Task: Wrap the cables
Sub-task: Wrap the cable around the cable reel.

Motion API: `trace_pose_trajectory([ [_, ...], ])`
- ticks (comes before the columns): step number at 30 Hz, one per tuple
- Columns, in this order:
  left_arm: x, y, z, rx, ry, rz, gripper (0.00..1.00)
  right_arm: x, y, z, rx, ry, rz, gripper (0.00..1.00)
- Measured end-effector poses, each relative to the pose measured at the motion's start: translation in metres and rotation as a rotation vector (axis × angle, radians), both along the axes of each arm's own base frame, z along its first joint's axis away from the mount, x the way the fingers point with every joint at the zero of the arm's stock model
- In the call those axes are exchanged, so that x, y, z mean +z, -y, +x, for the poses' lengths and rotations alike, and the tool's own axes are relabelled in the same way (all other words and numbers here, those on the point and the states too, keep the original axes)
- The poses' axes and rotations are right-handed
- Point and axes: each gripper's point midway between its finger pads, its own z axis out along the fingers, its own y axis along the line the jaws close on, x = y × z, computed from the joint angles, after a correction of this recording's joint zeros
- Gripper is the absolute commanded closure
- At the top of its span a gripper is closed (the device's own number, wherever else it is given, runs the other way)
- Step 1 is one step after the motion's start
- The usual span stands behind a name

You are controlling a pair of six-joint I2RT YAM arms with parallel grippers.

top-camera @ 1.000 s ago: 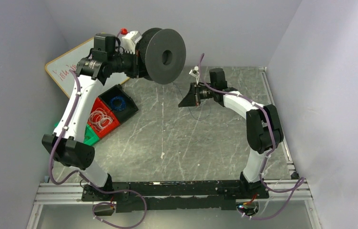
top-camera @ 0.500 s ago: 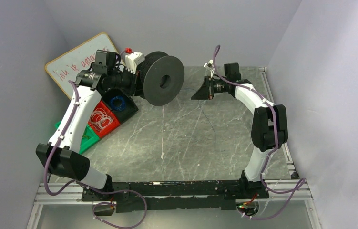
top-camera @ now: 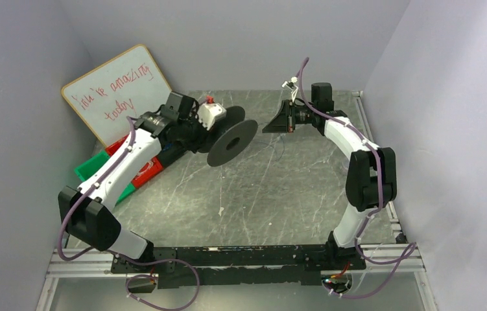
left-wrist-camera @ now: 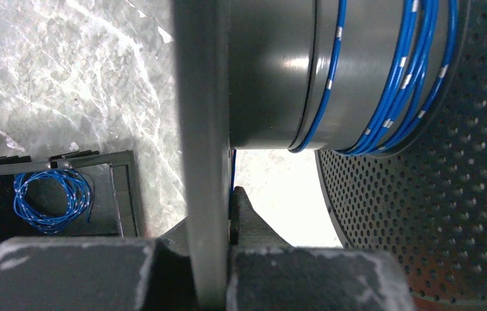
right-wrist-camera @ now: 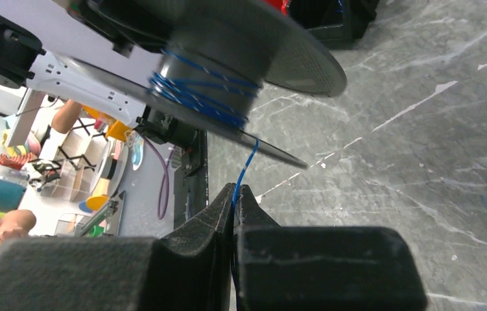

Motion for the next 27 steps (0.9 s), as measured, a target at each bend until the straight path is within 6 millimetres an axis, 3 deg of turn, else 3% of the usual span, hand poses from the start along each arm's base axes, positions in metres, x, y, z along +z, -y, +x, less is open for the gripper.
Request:
trace_pose_trajectory([
  [3, -0.008, 0.003, -0.001, -0.007, 0.024, 0.055, 0.98, 0.010, -0.001, -0.005, 0.007, 0.001, 0.029, 0.94],
  [13, 0.005, 0.009, 0.025, 0.068, 0.216, 0.160, 0.98, 0.022, -0.002, -0.010, 0.024, -0.037, 0.089, 0.91],
  [22, -0.009, 0.000, 0.041, 0.153, 0.281, 0.303, 0.98, 0.063, -0.001, -0.027, 0.052, 0.066, 0.122, 0.90],
  [27, -0.014, -0.005, 0.049, 0.224, 0.280, 0.330, 0.98, 0.067, -0.009, -0.036, 0.080, 0.096, 0.122, 0.91],
])
